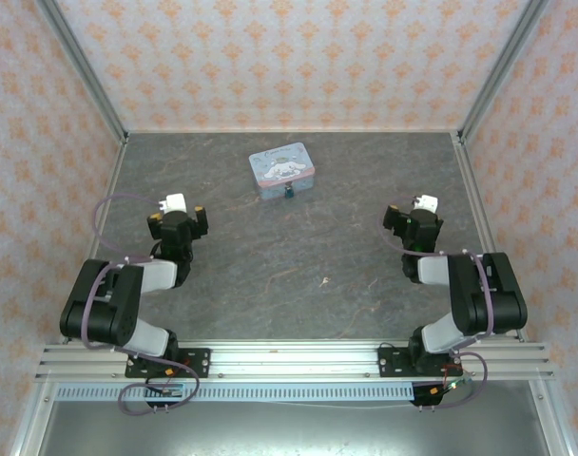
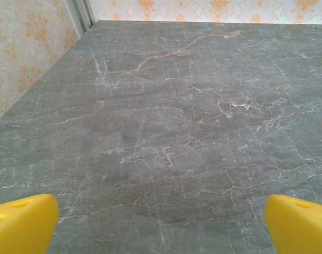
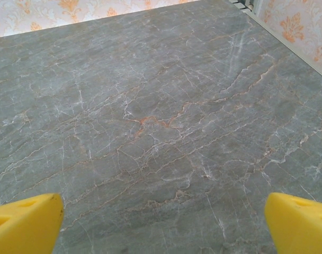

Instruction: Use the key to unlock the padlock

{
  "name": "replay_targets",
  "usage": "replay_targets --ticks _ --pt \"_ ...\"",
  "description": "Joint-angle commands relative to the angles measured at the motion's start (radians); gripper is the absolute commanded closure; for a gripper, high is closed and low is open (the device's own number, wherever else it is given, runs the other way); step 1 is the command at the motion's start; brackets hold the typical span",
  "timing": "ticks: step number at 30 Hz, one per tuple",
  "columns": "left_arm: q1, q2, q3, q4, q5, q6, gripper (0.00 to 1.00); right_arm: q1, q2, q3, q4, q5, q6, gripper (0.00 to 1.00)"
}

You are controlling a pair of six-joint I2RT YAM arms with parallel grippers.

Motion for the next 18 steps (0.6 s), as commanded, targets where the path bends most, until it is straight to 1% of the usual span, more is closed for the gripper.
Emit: replay_targets --ticks 1,2,5,9,10,12,16,18 --pt "0.006 -0.17 0.052 -0.161 0.002 -0.009 0.0 -0.006 -0.133 0.051 -0.147 0.001 -0.001 0.03" --pt "0.006 -0.222 0.062 -0.211 0.012 -0.035 0.0 -0.007 -0.167 0.063 -0.205 -0.002 0.01 0.03" --pt "0.004 -0.364 0.108 -0.366 0.115 -0.14 0.0 -0.006 -0.267 0.123 -0.404 -0.051 0.089 0.03" --pt "-0.036 -0.468 0.176 -0.585 0.208 -0.317 0.0 0.0 -0.343 0.207 -0.676 -0.229 0.236 0.07" --pt "-0.062 -0.485 0.179 -0.612 0.23 -0.355 0.0 0.006 -0.354 0.223 -0.738 -0.283 0.27 0.09" --pt "-0.129 -0.507 0.175 -0.639 0.265 -0.409 0.0 0.03 -0.377 0.251 -0.865 -0.352 0.322 0.13" --pt "-0.279 -0.515 0.158 -0.661 0.305 -0.507 0.0 0.124 -0.412 0.279 -1.081 -0.417 0.398 0.2" --pt "-0.337 -0.508 0.134 -0.633 0.318 -0.586 0.0 0.173 -0.42 0.27 -1.124 -0.472 0.436 0.24"
